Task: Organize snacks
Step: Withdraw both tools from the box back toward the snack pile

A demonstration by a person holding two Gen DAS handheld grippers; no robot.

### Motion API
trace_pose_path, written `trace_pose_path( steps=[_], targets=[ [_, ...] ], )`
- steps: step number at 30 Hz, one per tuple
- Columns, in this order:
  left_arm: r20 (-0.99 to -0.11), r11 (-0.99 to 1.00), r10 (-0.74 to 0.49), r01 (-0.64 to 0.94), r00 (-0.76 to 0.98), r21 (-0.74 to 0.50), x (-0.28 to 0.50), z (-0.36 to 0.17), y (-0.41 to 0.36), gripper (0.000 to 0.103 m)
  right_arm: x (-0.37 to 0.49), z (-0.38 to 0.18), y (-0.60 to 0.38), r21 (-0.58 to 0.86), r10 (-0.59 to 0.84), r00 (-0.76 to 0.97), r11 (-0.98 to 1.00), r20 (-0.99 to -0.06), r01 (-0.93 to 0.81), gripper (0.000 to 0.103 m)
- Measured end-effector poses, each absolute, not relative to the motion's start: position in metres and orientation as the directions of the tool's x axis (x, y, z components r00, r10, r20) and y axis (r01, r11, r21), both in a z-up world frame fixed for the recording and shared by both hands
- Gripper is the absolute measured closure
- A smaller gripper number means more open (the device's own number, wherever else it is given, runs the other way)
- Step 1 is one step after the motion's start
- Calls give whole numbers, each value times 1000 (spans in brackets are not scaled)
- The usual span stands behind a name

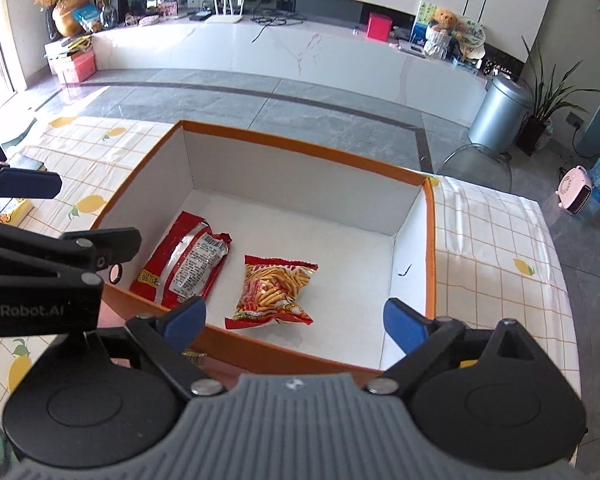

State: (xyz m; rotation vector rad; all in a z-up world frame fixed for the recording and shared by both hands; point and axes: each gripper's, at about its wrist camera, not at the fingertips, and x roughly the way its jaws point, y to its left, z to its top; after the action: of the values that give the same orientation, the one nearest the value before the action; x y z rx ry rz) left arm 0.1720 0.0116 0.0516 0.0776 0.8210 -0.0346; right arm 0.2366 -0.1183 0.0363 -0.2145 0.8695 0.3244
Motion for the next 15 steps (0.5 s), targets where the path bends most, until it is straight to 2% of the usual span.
trace_pose_path(
  steps=[7, 15],
  targets=[
    [-713, 997, -57, 73, 698, -8, 123, 52, 10, 7, 167, 38, -141, -54, 215, 691, 937, -690, -346, 6],
    [-744, 990, -130, 127, 655, -61, 75, 26, 7, 7, 116, 8, -162, 16, 229, 678, 952, -698, -305, 6]
  ],
)
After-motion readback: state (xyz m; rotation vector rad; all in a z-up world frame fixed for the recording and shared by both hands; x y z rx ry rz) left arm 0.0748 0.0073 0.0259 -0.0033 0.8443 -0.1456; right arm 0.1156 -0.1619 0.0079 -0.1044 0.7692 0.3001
